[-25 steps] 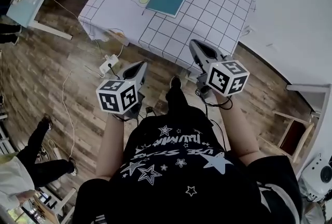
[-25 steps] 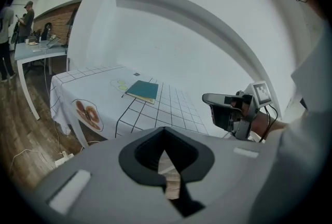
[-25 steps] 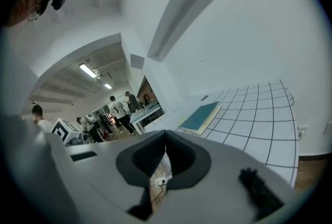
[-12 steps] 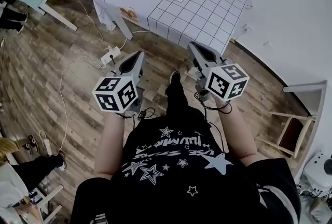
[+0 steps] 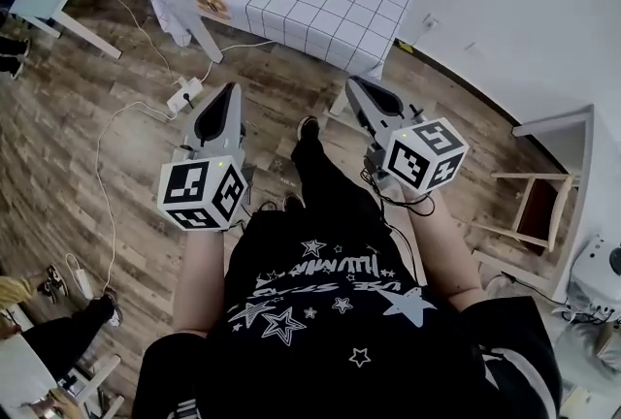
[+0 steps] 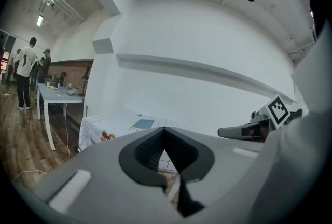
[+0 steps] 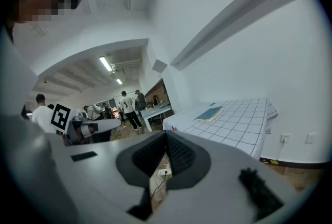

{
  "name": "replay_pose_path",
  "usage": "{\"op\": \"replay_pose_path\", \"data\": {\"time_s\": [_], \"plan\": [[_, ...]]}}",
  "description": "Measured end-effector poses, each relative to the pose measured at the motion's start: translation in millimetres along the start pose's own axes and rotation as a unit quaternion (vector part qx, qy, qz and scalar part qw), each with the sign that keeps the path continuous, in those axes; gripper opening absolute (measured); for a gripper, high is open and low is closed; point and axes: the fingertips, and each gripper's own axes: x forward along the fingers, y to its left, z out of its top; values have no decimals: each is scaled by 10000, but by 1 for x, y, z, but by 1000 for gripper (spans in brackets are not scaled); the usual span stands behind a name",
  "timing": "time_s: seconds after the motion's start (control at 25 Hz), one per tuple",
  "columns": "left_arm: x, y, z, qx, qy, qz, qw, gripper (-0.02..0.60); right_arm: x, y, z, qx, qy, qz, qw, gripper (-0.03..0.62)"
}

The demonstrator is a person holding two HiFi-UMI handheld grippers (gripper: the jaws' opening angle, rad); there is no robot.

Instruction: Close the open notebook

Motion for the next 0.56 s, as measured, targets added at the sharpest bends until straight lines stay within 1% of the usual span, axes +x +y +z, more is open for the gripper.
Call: {"op": "replay_pose_path", "data": {"time_s": [0.12,0.32,0.44,0.56], "plan": [[-3,-15,0,112,-48,-15,9999,9,-17,-1,-7,19,49,-109,9999,14],[-1,-37,-2,80,-72,33,9999,9,-36,-15,-12,-48,180,-147,9997,14],[5,-46,2,104,-76,102,9999,9,-40,-27,-4,-57,164,-152,9997,14],[10,-57,6,-49,-66,195,9998,9,-44,-35,11,-120,157,-103,9998,14]]}}
